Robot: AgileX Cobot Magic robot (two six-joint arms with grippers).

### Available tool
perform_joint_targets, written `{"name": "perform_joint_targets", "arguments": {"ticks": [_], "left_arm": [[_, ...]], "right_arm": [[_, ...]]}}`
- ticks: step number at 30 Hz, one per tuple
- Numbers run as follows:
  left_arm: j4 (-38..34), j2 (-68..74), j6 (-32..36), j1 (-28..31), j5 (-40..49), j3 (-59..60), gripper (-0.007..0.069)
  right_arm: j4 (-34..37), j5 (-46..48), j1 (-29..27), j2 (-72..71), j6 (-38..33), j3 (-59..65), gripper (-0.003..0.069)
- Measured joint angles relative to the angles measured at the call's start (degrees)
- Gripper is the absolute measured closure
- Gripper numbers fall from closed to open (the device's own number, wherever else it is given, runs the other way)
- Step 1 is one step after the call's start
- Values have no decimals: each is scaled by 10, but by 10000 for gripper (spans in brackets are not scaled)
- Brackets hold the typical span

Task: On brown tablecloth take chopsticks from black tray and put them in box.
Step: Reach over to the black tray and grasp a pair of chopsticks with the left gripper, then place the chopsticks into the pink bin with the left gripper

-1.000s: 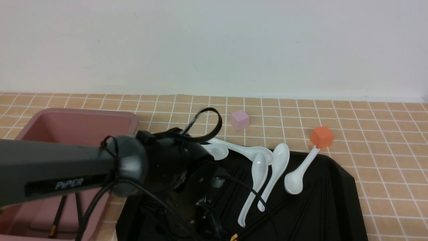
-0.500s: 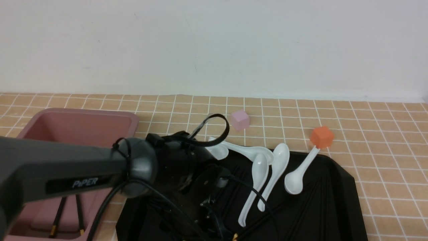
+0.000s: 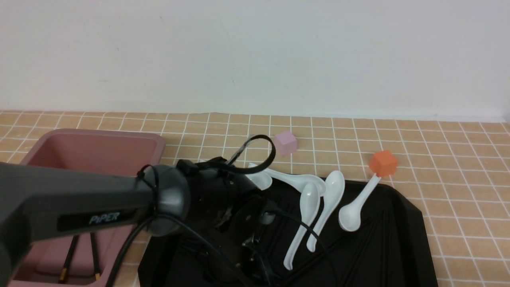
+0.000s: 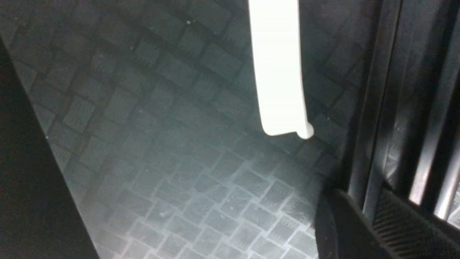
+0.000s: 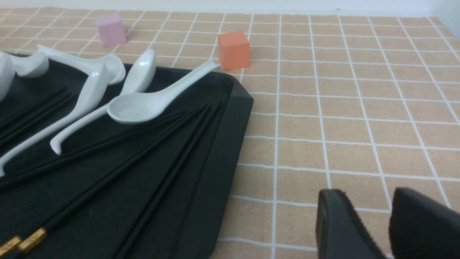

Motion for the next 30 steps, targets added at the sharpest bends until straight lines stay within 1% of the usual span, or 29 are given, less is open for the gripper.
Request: {"name": "perform_joint_targets", "arguments": {"ticks": [6,9,15,17,20,23,25,26,27,28,30], "left_arm": [[-4,-8,0,0,1,0,522],[-1,-29,0,1,18,7,522],[0,-131,0,1,49,7,522],[1,-186,0,1,60,7,522],[2,-249,0,15,82,7,522],[2,-303,9,73,114,7,522],[2,-328,35,142,135,7,522],[2,-330,38,150,137,7,522],[-8,-337,78,226,151,7,522],[-17,-337,92,253,154,7,522],[-63,-333,141,339,152,11,522]], "right_arm": [[0,0,0,0,0,0,419],[0,0,0,0,0,0,419],[0,0,0,0,0,0,419],[0,0,0,0,0,0,419],[0,0,0,0,0,0,419],[0,0,0,0,0,0,419],[0,0,0,0,0,0,419],[0,0,0,0,0,0,419],[0,0,0,0,0,0,419],[0,0,0,0,0,0,419],[0,0,0,0,0,0,419]]}}
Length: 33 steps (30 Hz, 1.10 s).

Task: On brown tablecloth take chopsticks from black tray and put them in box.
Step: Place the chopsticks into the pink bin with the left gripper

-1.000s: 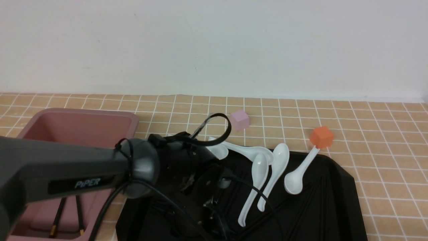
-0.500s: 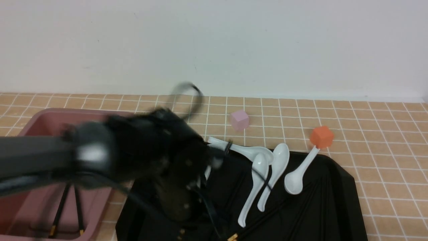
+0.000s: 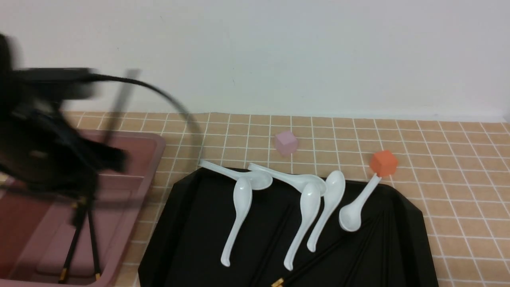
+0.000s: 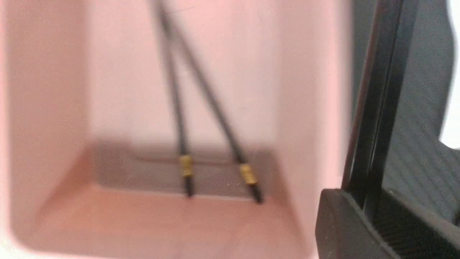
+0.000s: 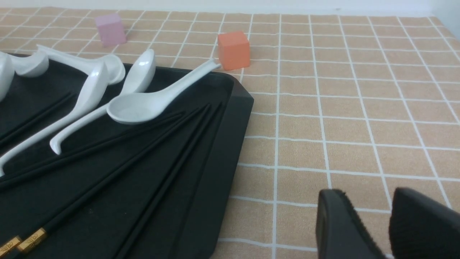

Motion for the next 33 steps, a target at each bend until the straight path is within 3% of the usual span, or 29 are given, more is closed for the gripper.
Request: {"name": "perform_joint_targets", "arguments": {"ticks": [3,7,14,17,21,24,27,30,33], "left_arm": [[-93,22,68,107,-23,11,522],[-141,68,104,163,-57,21,522],[-155,148,112,172,-100,24,508],[-154,166,112,173,-103,24,454],[-154,173,112,173,-92,23,324],[-154,168,112,173,-66,23,298],[-157,139,113,173,-47,23,375],[-159,67,122,173,-22,23,568],[-162,-1,127,173,-1,22,637]], "right_arm": [[0,0,0,0,0,0,419],[0,0,0,0,0,0,419],[0,0,0,0,0,0,419],[0,0,0,0,0,0,419],[0,0,0,0,0,0,419],[0,0,0,0,0,0,419],[0,0,0,0,0,0,419],[0,0,0,0,0,0,419],[0,0,0,0,0,0,419]]}}
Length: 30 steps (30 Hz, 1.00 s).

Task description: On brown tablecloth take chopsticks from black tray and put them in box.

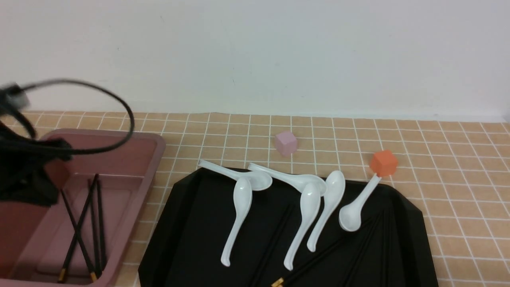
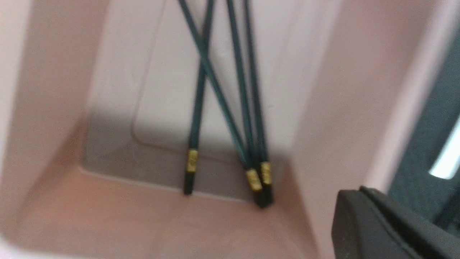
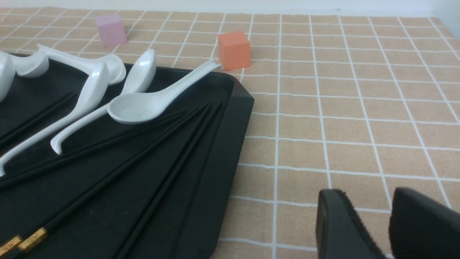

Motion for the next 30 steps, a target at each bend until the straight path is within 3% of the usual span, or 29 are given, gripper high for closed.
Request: {"name": "perform_joint_targets", "arguments": {"ticks": [5,7,12,14,19,26,30], "left_arm": [[-31,-116,19,1,13,26,637],[-71,-185,66,1,6,68,637],[-192,-346,205,1,-44,184,637],[-274,-443,266,1,-91,258,637],[-397,-576,321,1,-174,365,637],[-415,-663,336,1,-189,433,637],[-370,-670,345,1,-195,443,637]], "right_arm": [[0,0,0,0,0,0,419],[0,0,0,0,0,0,419],[0,0,0,0,0,0,419],[0,0,0,0,0,0,419],[0,0,0,0,0,0,419],[0,0,0,0,0,0,419],[0,0,0,0,0,0,419]]}}
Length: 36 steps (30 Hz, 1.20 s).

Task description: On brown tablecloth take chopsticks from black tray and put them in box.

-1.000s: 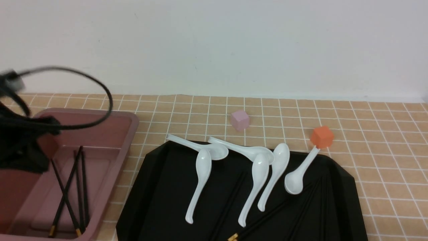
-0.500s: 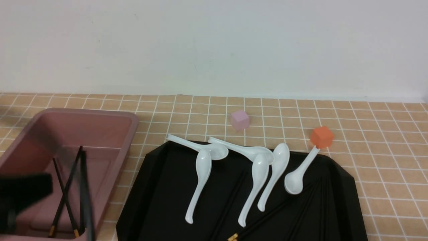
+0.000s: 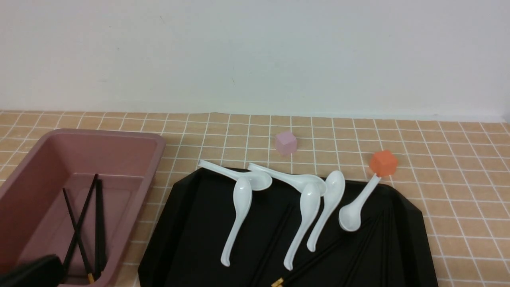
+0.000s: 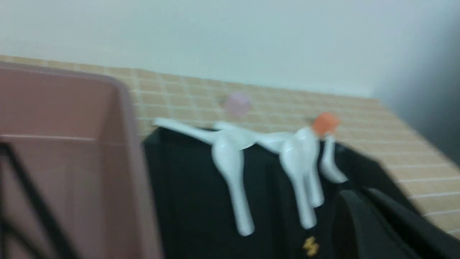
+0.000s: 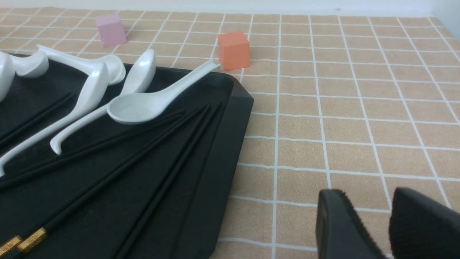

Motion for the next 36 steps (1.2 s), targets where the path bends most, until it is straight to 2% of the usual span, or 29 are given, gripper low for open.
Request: {"name": "perform_joint_targets", "arguments": {"ticks": [7,17,19,24,28,32,36], "left_arm": [[63,0,0,0,-17,3,637],[74,-79,-16,0,-97,37,637],[114,-102,-70,0,-106,62,637],[270,-106,-248,-2,-109,110,637],[403,-106,-372,-49,-113,115,637],[473,-106,-429,-113,-139,128,637],[481,-106,-442,-145,-187,164,637]], "right_arm": [[0,0,0,0,0,0,419],[0,0,0,0,0,0,419],[0,0,0,0,0,0,419],[0,0,0,0,0,0,419],[0,0,0,0,0,0,419],[0,0,0,0,0,0,419],[0,0,0,0,0,0,419]]}}
